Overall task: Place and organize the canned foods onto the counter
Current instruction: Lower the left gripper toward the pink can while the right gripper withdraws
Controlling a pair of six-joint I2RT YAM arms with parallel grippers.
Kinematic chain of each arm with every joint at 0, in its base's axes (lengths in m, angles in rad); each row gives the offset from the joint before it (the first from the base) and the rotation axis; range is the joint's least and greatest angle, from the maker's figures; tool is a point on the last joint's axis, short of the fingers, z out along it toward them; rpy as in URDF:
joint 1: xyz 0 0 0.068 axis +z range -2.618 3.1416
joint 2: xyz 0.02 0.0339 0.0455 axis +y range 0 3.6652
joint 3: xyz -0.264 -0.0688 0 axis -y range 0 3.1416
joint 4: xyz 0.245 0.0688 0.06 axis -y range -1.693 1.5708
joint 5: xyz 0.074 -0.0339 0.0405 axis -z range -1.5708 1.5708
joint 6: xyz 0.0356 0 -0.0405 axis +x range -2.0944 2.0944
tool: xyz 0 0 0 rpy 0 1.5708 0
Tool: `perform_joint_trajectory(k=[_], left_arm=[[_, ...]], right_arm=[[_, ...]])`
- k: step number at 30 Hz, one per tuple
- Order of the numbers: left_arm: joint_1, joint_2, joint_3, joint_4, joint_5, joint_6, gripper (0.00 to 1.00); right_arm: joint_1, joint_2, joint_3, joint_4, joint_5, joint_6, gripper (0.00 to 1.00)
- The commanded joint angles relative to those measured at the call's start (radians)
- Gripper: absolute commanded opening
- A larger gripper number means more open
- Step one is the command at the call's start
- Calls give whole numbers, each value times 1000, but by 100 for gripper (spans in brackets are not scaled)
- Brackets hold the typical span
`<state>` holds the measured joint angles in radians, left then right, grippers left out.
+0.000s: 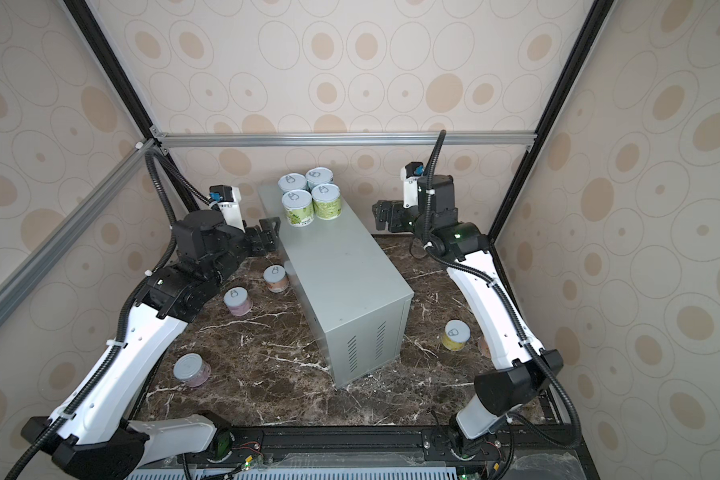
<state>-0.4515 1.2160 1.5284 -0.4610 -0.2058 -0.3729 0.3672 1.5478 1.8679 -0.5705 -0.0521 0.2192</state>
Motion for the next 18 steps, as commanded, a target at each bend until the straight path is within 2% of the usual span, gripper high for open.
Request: perform_joint_trajectory(k=[1, 2, 8, 18], left_arm=[[1, -65, -47, -58, -45, -10, 96], [0, -85, -67, -63, -47, -14, 99], [1, -205, -203, -94, -74, -61, 99], [1, -397, -463, -152, -198, -179, 99]], right_arm=[[3, -98, -89, -48, 51, 33, 99], [3, -127, -114, -52, 54, 38, 99], [4, -320, -279, -116, 93, 64, 99], [3, -629, -574, -196, 110, 162, 99]])
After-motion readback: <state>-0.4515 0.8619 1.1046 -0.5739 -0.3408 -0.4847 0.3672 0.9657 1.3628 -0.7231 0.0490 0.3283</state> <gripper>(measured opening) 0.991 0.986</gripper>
